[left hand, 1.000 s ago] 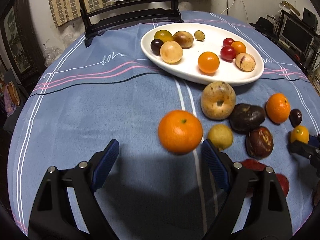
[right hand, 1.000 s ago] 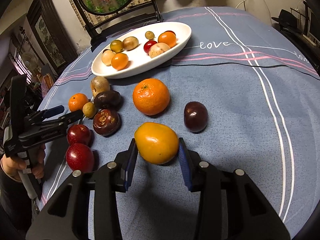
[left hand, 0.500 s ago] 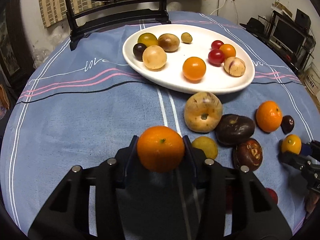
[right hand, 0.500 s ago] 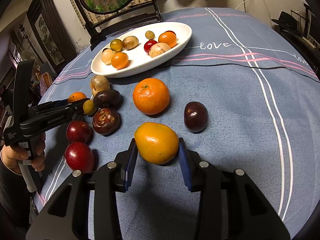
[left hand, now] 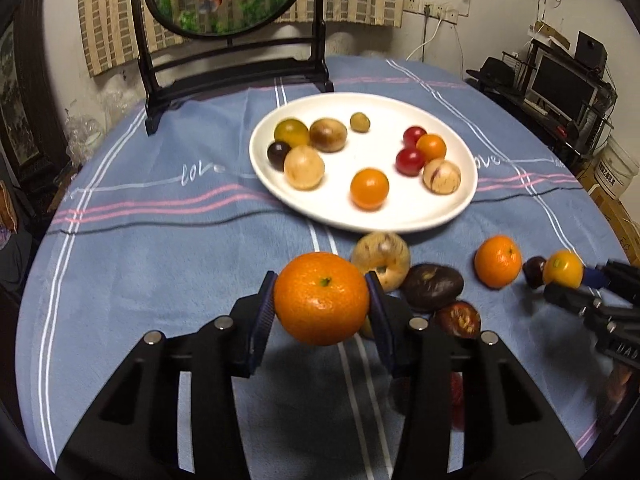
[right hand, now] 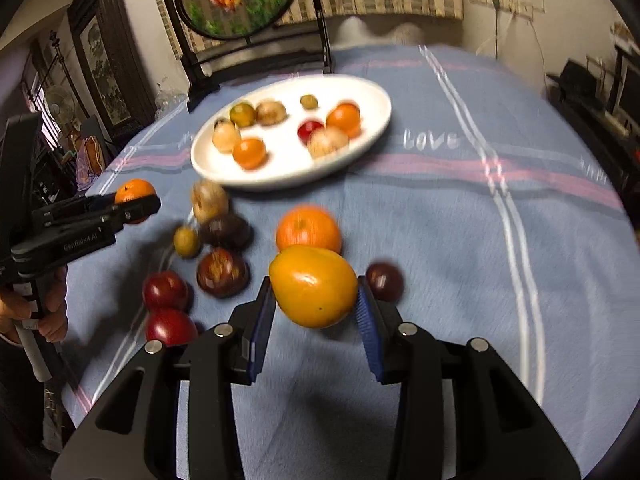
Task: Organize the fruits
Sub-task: 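Lower both fruits onto the white plate and open both grippers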
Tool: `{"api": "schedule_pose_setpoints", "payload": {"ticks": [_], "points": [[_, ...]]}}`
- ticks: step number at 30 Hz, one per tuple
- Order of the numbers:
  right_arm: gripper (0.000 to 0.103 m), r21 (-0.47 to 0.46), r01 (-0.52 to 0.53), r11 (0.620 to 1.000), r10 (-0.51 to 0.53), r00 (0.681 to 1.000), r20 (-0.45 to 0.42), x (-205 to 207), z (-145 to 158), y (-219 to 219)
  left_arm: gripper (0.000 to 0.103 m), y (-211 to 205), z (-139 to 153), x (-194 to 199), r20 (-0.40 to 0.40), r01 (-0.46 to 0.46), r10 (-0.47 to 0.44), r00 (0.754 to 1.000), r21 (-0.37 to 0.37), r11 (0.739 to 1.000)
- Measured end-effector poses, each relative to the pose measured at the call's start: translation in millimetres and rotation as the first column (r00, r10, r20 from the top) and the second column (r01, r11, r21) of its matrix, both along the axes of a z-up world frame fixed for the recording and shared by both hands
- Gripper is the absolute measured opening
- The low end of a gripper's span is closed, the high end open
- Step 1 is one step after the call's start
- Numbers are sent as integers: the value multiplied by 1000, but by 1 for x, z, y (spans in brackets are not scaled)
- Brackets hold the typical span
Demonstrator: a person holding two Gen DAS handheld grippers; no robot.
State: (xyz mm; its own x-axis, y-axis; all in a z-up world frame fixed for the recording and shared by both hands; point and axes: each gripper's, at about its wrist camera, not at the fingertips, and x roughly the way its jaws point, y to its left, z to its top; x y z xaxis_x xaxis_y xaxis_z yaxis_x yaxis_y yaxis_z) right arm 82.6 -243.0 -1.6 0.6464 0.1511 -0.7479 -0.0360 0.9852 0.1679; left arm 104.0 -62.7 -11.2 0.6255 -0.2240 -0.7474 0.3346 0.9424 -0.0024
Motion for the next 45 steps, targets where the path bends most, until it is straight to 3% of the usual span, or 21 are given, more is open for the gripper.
{"api": "schedule_pose_setpoints", "payload": {"ticks": [7, 12, 18, 25, 37, 45], "points": [[40, -112, -16, 994, 25, 996, 83, 43, 31, 5, 45, -9, 15, 28, 14, -14, 14, 1000, -13, 1000], [40, -137, -24, 990, 38, 994, 101, 79, 38, 8, 45, -20, 16, 56, 17, -27, 27, 999, -22, 999], [40, -177, -43, 983, 57, 996, 76, 116, 22, 11, 45, -28, 9, 81, -3, -89, 89, 996, -21, 996], [40, -158, -41, 987, 48, 998, 44, 141, 7, 9, 45, -47, 4, 102, -16, -97, 97, 995, -3, 995], [40, -141, -48, 989, 54, 998, 41, 170, 0, 20, 45, -60, -2, 136, -19, -110, 111, 994, 27, 994], [40, -155, -46, 987, 49, 999, 17, 175, -8, 28, 45, -60, -4, 133, -11, -113, 113, 994, 30, 993]]}}
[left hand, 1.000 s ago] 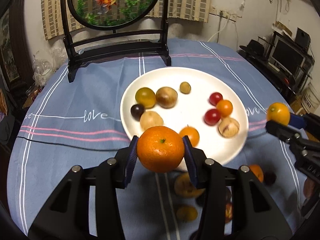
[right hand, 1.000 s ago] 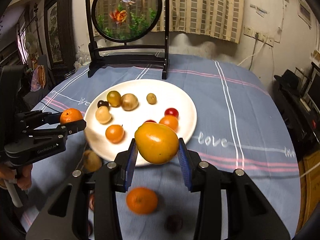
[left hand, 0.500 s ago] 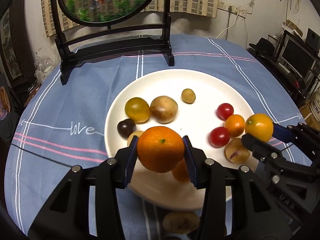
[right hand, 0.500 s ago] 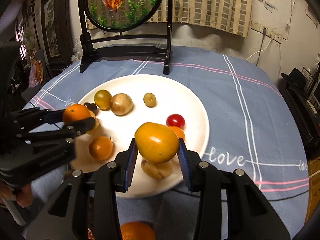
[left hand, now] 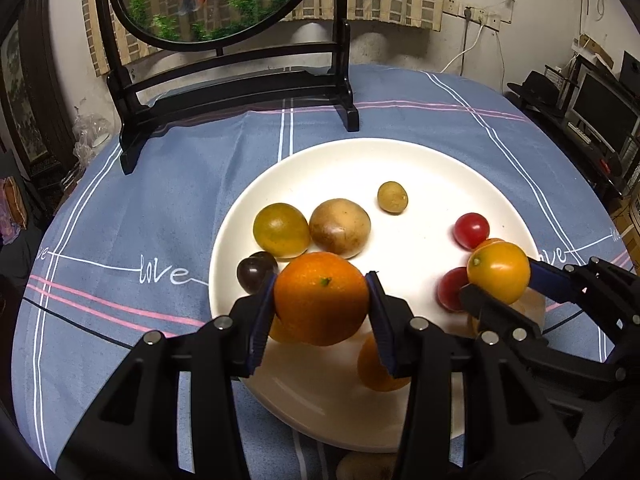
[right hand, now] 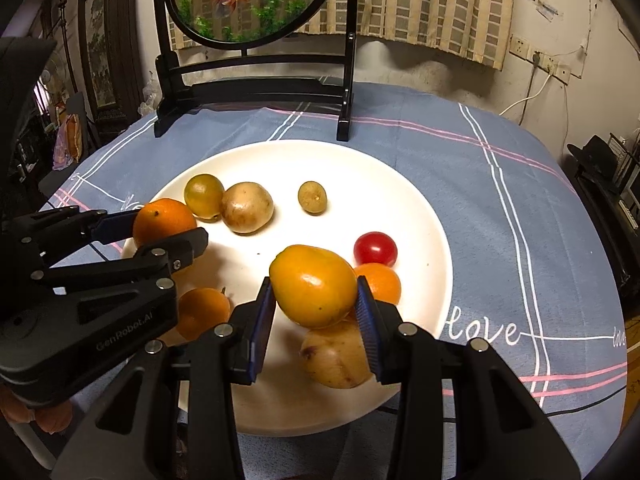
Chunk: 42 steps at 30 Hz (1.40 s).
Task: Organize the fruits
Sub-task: 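Lower both fruits onto the white plate and open both grippers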
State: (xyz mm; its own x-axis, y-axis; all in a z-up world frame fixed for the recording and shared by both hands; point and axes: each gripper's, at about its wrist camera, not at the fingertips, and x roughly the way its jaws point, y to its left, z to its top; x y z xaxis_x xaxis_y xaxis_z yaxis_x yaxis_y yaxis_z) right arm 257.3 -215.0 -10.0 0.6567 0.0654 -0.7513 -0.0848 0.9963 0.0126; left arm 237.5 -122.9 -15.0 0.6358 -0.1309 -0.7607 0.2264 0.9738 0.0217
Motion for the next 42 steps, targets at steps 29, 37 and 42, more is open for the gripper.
{"api": "schedule_pose_setpoints", "payload": {"ticks": [29, 37, 42], "points": [[42, -21, 4, 1000, -4, 1000, -2, 4, -3, 5, 46, -6, 3, -2, 12, 1, -1, 1000, 1, 1000], [49, 22, 17, 1000, -17, 1000, 12, -5, 5, -2, 77, 1, 28, -18, 128, -6, 7, 992, -13, 1000], [49, 71, 35, 997, -39, 998, 46, -33, 15, -16, 81, 9, 37, -37, 148, 3, -2, 989, -7, 1000]]}}
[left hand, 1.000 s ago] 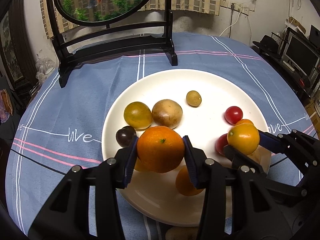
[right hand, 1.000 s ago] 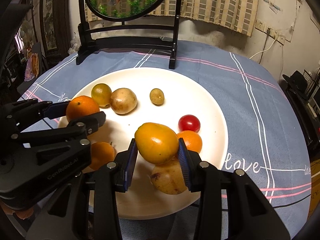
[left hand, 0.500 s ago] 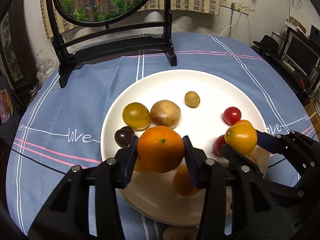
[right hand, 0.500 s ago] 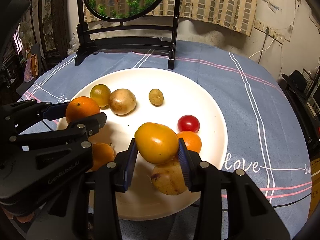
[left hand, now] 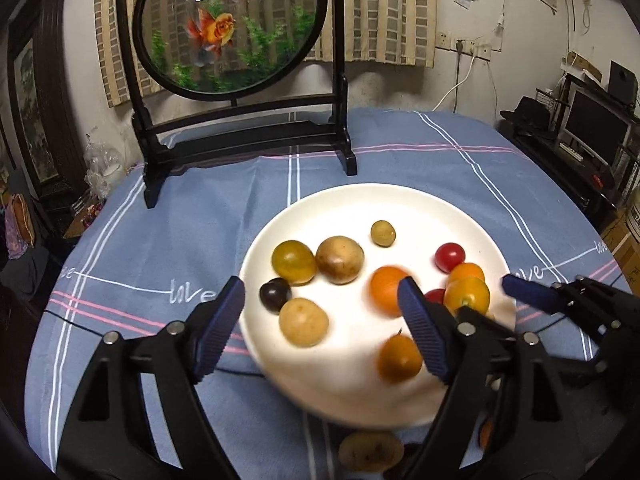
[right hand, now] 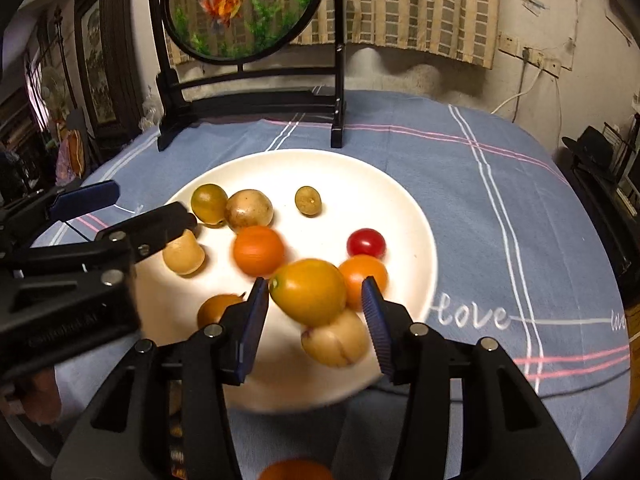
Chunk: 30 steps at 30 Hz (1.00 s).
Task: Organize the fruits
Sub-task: 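Lower both fruits onto the white plate and open both grippers, then move both open grippers back toward the red plums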
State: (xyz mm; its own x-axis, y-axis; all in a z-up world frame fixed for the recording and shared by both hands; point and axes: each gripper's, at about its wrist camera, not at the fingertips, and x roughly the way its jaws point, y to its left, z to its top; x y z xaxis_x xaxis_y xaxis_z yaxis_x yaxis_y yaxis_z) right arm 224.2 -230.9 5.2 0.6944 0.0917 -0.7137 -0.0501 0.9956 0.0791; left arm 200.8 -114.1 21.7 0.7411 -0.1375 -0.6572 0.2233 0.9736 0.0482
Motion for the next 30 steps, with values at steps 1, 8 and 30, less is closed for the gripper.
{"api": "schedule_pose_setpoints", "payload": {"ticks": [1, 8, 30], "points": [[49, 13, 5, 1000, -5, 1000, 7, -5, 2, -3, 82, 2, 1, -4, 3, -2, 2, 1000, -1, 1000], [49, 100, 48, 994, -52, 998, 38, -58, 12, -22, 87, 25, 1, -46, -4, -9, 8, 1000, -37, 999], [61, 184, 144, 972, -146, 989, -3, -202, -12, -19, 87, 64, -32, -183, -71, -5, 4, 997, -12, 1000]]}}
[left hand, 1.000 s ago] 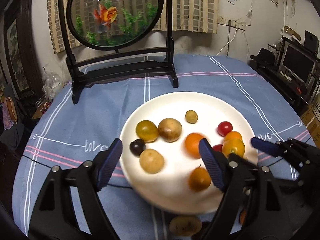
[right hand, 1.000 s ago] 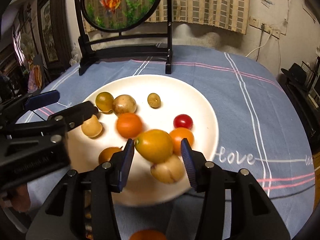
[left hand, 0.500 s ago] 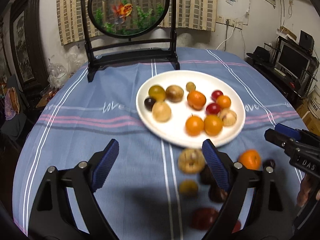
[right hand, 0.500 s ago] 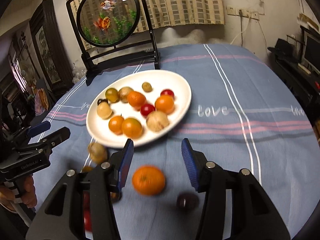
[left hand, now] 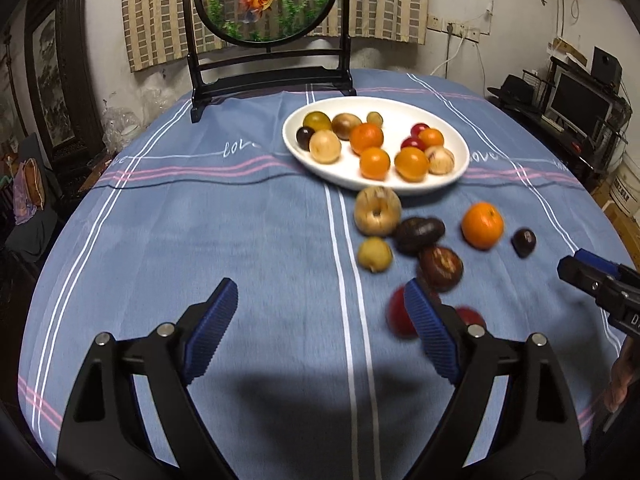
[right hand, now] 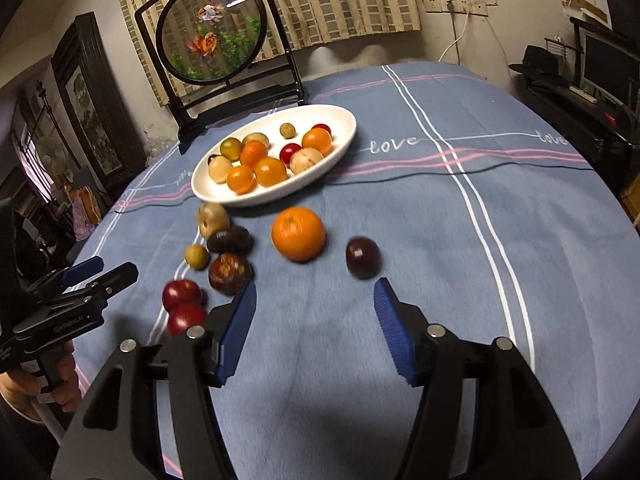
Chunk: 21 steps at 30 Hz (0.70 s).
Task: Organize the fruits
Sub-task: 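Move both open grippers back toward the red plums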
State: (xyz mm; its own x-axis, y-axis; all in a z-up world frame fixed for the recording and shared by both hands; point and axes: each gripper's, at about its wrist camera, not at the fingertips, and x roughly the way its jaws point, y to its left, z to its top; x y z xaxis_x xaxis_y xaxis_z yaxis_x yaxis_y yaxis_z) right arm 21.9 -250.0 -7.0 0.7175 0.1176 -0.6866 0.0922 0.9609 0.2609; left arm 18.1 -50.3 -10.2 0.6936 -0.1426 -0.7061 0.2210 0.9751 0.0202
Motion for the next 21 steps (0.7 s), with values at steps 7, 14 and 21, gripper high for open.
{"api": "schedule_pose_setpoints", "payload": {"ticks": [7, 14, 21], "points": [[61, -31, 17, 999, -18, 1000, -17, -18, -6, 3, 87, -2, -6, -23, -8, 21, -21, 1000, 5, 1000], [61, -39, 27, 999, -29, 999, -39, -18, -16, -2, 87, -16, -14, -29, -2, 69, -69, 998, 14, 998], [61, -41, 16, 999, -17, 1000, -23, -16, -20, 1, 87, -27, -16, -25, -6, 120, -120, 993, 10, 993]]}}
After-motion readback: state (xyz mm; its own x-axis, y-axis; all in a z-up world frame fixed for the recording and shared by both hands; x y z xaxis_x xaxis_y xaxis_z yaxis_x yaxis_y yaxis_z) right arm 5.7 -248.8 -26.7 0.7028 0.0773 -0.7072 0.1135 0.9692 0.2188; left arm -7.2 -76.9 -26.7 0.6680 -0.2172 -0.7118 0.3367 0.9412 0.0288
